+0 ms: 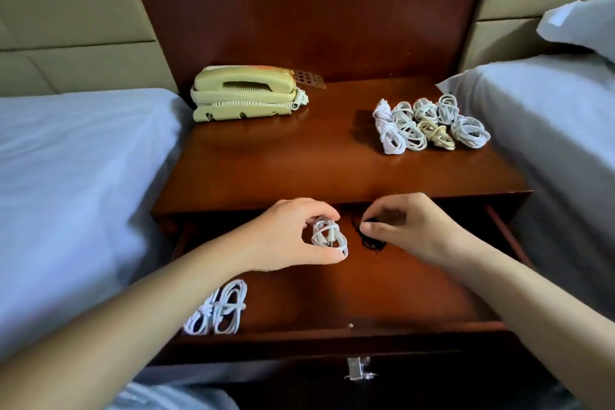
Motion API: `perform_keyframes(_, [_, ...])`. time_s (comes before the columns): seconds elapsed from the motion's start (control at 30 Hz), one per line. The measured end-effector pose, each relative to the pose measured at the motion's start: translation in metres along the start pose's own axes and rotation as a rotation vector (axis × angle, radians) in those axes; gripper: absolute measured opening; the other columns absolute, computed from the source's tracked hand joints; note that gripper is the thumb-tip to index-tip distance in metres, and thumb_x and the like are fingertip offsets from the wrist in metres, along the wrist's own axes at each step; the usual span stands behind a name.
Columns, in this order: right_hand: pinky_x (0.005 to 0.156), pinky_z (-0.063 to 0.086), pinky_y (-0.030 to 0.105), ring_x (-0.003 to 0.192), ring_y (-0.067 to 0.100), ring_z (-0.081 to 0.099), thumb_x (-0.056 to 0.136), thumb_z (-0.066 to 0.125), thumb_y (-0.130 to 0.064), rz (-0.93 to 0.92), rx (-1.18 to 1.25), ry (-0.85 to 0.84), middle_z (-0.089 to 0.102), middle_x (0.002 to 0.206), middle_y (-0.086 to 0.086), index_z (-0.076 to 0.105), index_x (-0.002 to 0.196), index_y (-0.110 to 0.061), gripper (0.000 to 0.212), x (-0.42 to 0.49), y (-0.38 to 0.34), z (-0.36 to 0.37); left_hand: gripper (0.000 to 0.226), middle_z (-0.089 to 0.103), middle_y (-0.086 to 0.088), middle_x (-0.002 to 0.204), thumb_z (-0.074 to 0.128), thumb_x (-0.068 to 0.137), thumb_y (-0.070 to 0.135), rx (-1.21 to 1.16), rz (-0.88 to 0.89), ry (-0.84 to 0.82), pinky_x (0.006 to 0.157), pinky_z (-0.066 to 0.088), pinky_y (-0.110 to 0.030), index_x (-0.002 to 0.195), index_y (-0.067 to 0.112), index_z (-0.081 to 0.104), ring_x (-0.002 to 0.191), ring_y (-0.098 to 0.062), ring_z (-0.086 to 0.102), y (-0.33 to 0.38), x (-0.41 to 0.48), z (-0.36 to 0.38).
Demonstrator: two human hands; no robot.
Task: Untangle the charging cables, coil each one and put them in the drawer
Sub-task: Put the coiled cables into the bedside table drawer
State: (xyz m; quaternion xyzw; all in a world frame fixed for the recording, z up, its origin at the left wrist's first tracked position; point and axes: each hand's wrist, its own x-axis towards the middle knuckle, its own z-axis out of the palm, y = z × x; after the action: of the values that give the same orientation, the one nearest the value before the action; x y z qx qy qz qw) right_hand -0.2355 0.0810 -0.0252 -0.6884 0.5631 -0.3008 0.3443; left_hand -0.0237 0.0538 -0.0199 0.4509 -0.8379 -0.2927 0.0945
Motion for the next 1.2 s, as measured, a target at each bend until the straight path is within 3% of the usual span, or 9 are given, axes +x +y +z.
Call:
perform_keyframes(0.17, [0.058, 0.039, 0.009, 0.065, -0.002, 0.055, 0.080, 0.074, -0.022, -0.031, -0.118, -0.166, 0.062, 0.066, -0.014, 0.069, 0.072, -0.024, 0.009, 0.006, -0.006, 0.071, 0.052, 0.054, 0.021, 0.116, 0.073, 0.077, 0.041, -0.031, -0.129, -0.044, 0.094, 0.037, -0.008, 0.125, 0.028, 0.055, 0.110, 0.006, 0.050, -0.039, -0.043, 0.004])
perform_keyframes(0.4, [0.062, 0.039, 0.008, 0.075, 0.006, 0.058, 0.084, 0.070, -0.021, -0.013, -0.160, -0.300, 0.068, 0.083, -0.004, 0.075, 0.086, -0.014, 0.009, 0.004, -0.013, 0.102, 0.062, 0.047, 0.019, 0.130, 0.065, 0.078, 0.050, 0.113, -0.185, -0.186, 0.106, 0.035, -0.025, 0.133, 0.028, 0.047, 0.123, 0.000, 0.041, -0.064, -0.066, 0.017])
perform_keyframes(0.5, [0.060, 0.040, 0.005, 0.068, -0.001, 0.057, 0.087, 0.066, -0.017, 0.008, -0.159, -0.390, 0.070, 0.082, -0.002, 0.076, 0.090, -0.015, 0.011, 0.004, -0.013, 0.107, 0.059, 0.040, 0.013, 0.145, 0.046, 0.089, 0.052, 0.131, -0.177, -0.281, 0.113, 0.027, -0.032, 0.142, 0.025, 0.040, 0.135, -0.006, 0.032, -0.068, -0.067, 0.020])
perform_keyframes(0.57, [0.062, 0.047, 0.008, 0.063, 0.002, 0.060, 0.089, 0.062, -0.014, 0.011, -0.151, -0.461, 0.072, 0.080, 0.003, 0.075, 0.095, -0.015, 0.014, 0.003, -0.013, 0.106, 0.059, 0.032, 0.011, 0.151, 0.031, 0.092, 0.050, 0.121, -0.181, -0.300, 0.117, 0.020, -0.033, 0.144, 0.023, 0.036, 0.140, -0.004, 0.024, -0.068, -0.067, 0.019])
perform_keyframes(0.67, [0.067, 0.055, 0.020, 0.067, 0.014, 0.068, 0.091, 0.058, -0.010, 0.022, -0.127, -0.477, 0.073, 0.079, 0.009, 0.073, 0.100, -0.013, 0.017, 0.006, -0.013, 0.096, 0.046, 0.034, 0.012, 0.150, 0.032, 0.100, 0.037, 0.123, -0.188, -0.231, 0.117, 0.018, -0.027, 0.144, 0.023, 0.037, 0.139, -0.001, 0.025, -0.064, -0.063, 0.011])
perform_keyframes(0.83, [0.062, 0.052, 0.015, 0.068, 0.013, 0.067, 0.089, 0.059, -0.011, -0.015, -0.180, -0.372, 0.072, 0.075, 0.006, 0.072, 0.097, -0.010, 0.015, 0.021, -0.016, 0.055, 0.035, 0.057, 0.010, 0.130, 0.041, 0.099, 0.028, 0.115, -0.075, -0.080, 0.101, 0.038, -0.019, 0.131, 0.023, 0.054, 0.118, 0.001, 0.050, -0.034, -0.039, -0.012])
perform_keyframes(1.03, [0.050, 0.043, 0.014, 0.044, 0.005, 0.055, 0.089, 0.061, -0.013, -0.027, -0.296, -0.065, 0.069, 0.067, 0.000, 0.069, 0.088, -0.012, 0.008, 0.046, -0.014, -0.029, 0.028, 0.064, 0.008, 0.115, 0.048, 0.096, 0.029, 0.076, 0.055, 0.087, 0.086, 0.045, -0.019, 0.121, 0.024, 0.059, 0.102, -0.002, 0.057, 0.011, 0.023, -0.032])
perform_keyframes(1.13, [0.061, 0.041, 0.018, 0.071, 0.015, 0.061, 0.085, 0.064, -0.010, -0.062, -0.486, 0.162, 0.068, 0.077, 0.003, 0.073, 0.090, -0.009, 0.010, 0.057, -0.006, -0.064, 0.031, 0.058, 0.006, 0.123, 0.052, 0.094, 0.030, 0.108, 0.098, 0.182, 0.089, 0.039, -0.021, 0.123, 0.022, 0.057, 0.109, -0.008, 0.053, 0.031, 0.063, -0.032])
perform_keyframes(1.2, [0.057, 0.035, 0.007, 0.081, 0.016, 0.058, 0.086, 0.060, -0.008, -0.046, -0.551, 0.232, 0.068, 0.090, 0.005, 0.072, 0.098, -0.008, 0.017, 0.067, -0.001, -0.079, 0.040, 0.047, 0.002, 0.134, 0.054, 0.093, 0.032, 0.179, 0.094, 0.207, 0.098, 0.035, -0.026, 0.131, 0.021, 0.049, 0.122, -0.014, 0.044, 0.040, 0.091, -0.027])
